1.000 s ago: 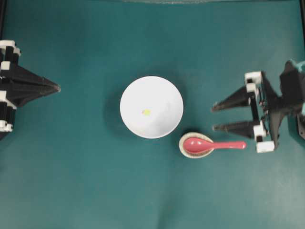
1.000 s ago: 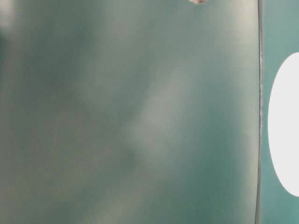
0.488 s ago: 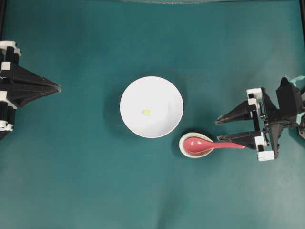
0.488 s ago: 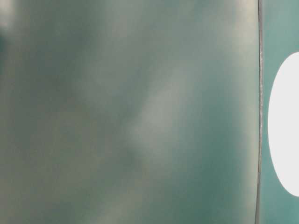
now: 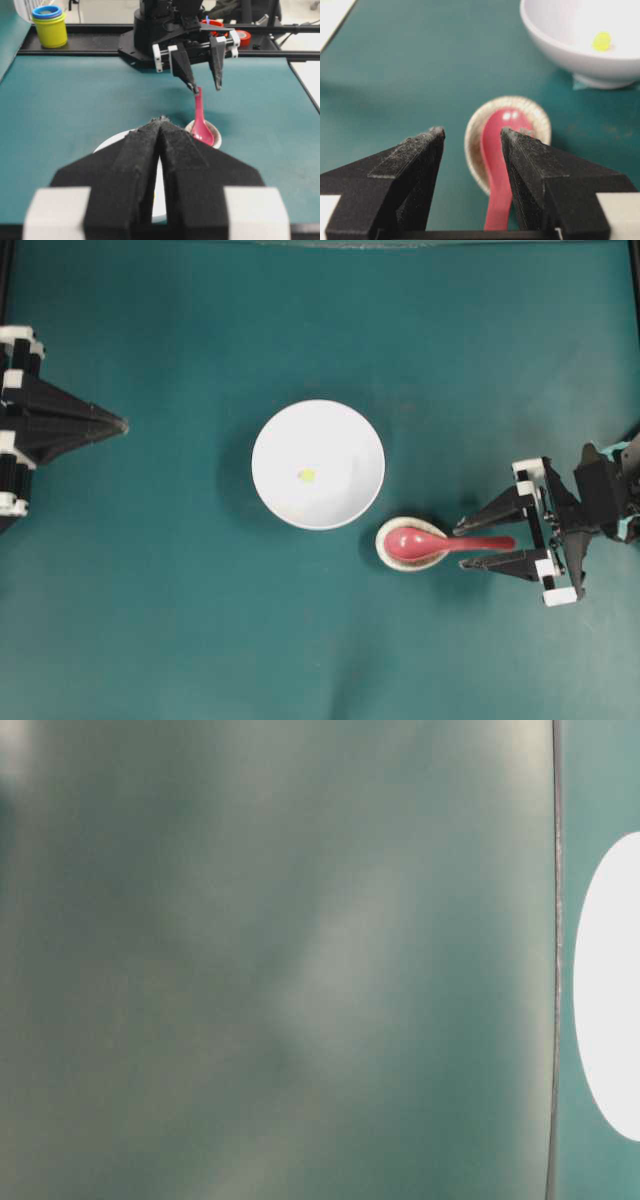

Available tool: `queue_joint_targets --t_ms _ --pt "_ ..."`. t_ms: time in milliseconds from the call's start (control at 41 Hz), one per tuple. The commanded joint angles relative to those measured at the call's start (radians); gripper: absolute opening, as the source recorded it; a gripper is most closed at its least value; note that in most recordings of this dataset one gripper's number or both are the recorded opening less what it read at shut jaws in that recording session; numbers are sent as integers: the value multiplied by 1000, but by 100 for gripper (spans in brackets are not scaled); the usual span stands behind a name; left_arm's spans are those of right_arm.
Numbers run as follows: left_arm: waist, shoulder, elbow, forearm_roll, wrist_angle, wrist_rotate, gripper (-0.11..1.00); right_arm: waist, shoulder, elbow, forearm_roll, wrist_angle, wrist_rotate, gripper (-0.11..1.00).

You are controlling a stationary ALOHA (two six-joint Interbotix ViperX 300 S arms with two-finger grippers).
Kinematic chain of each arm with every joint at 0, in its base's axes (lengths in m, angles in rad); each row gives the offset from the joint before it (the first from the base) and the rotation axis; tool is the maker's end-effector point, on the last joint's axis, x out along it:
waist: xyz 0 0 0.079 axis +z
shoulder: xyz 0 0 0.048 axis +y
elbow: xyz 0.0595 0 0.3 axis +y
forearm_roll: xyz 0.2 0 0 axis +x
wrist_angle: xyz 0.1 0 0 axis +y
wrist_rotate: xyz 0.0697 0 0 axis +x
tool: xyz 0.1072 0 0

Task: Scoop the yellow hexagonal prism block from the bowl with a spoon using the right arm.
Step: 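Move the open right gripper left toward the pink spoon handle, then lower the right gripper around the pink spoon handle and close it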

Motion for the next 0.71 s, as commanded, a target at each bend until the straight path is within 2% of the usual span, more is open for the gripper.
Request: queue_joint_targets --t_ms 0,268,488,683 --pt "0 8 -25 2 -5 0 -1 8 21 -14 18 -18 0 55" --pt "-2 8 -25 2 -11 0 -1 8 54 -14 106 -12 0 55" --pt "-2 8 -25 2 -11 0 -1 9 69 -43 118 54 3 55" --pt "0 8 -23 3 -5 -2 -1 32 91 -41 130 55 3 55"
